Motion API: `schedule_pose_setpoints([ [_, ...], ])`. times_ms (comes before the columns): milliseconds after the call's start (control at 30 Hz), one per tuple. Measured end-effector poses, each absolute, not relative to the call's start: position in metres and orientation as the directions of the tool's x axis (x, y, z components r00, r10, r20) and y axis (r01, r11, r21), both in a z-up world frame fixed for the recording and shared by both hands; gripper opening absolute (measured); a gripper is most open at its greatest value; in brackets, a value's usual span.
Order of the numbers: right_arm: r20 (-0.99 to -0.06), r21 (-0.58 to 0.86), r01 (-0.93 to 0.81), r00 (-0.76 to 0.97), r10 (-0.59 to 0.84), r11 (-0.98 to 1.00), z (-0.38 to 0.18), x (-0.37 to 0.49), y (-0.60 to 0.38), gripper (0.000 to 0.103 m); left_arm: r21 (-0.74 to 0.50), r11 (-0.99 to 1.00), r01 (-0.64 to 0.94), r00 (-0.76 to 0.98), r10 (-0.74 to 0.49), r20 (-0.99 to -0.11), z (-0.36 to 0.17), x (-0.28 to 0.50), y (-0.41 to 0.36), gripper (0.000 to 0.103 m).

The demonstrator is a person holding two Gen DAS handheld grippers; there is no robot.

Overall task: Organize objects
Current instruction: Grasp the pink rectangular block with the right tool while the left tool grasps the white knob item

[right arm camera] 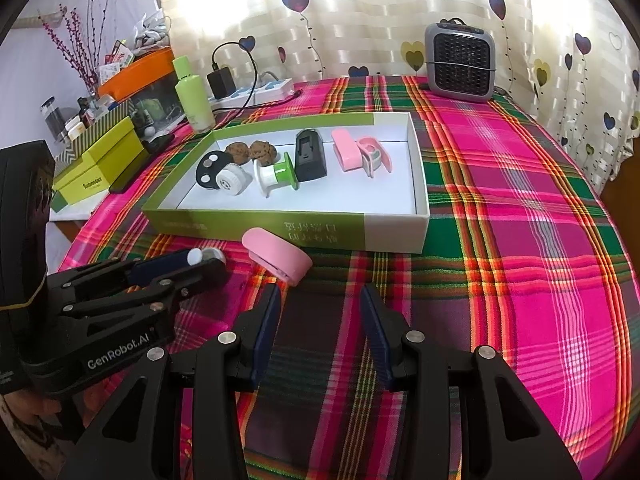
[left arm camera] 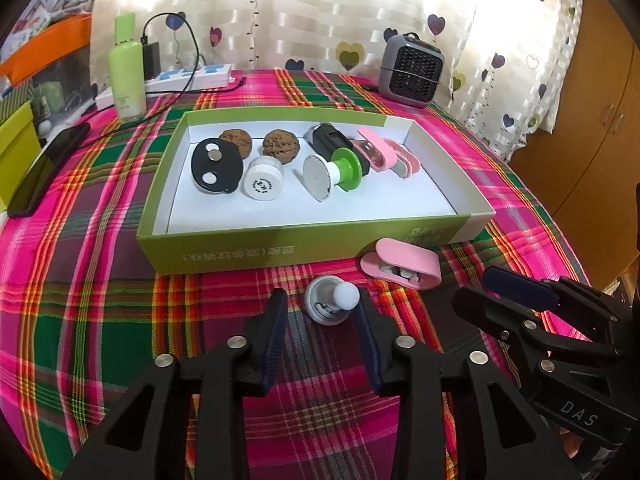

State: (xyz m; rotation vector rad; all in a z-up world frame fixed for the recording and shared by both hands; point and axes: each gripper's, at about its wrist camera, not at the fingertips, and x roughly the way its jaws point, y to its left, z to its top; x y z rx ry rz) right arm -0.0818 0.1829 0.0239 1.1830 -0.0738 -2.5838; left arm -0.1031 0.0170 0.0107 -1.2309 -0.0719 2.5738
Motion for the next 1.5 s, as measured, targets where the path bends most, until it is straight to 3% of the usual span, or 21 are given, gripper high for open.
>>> schedule_pose_setpoints([
  [233,-0.738,0.163,0.25,-0.611,-0.286,-0.954,0.023,-0.082,0.181,0.042,-0.184,-0.957,-0.222,-0.598,0.283,-0.75,0.01,-0.104,0.011,0.022],
  [1500,-0.76,0.148,0.5,-0.495,-0.422,-0.853,0.017,-0.095,0.141,0.042,-0.255,-0.956,-0.148,-0.608,0.291,-0.739,0.008,-0.1,-0.035,0.022],
])
